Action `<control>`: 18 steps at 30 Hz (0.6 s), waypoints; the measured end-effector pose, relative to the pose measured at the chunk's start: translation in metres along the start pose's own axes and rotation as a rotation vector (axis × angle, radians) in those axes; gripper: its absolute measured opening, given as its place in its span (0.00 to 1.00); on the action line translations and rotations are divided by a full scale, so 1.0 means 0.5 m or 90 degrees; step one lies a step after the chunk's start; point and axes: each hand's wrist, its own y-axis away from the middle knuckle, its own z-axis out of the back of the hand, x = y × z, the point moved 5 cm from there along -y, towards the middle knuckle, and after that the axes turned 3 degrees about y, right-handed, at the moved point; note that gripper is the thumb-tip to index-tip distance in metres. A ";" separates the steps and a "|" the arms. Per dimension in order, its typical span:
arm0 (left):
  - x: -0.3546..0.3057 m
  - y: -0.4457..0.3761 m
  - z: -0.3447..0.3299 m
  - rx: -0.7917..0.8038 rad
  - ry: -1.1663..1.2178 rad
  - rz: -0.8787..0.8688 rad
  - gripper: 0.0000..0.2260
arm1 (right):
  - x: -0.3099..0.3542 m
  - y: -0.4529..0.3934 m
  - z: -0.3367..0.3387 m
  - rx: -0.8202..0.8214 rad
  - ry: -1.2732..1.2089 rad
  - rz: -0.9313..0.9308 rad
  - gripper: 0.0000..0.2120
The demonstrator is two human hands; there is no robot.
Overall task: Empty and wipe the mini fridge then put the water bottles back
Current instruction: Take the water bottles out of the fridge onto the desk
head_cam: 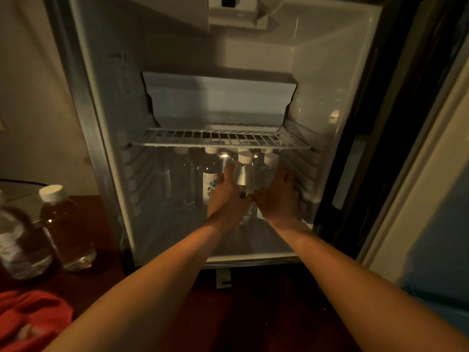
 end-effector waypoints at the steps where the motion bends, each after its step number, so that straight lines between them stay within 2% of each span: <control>1: 0.001 0.000 0.003 0.002 0.003 0.005 0.33 | 0.001 0.000 0.003 -0.007 0.006 0.013 0.38; 7: -0.003 0.037 0.058 -0.002 -0.050 -0.004 0.34 | 0.021 0.051 0.038 0.008 -0.054 0.077 0.39; 10: -0.007 0.086 0.108 0.004 -0.061 -0.019 0.35 | 0.044 0.094 0.062 0.032 -0.019 0.090 0.38; 15: -0.004 0.184 0.227 -0.028 -0.125 -0.030 0.30 | 0.129 0.196 0.116 0.028 -0.058 0.222 0.43; 18: 0.004 0.240 0.310 -0.083 -0.144 -0.021 0.27 | 0.197 0.262 0.128 0.022 -0.116 0.280 0.41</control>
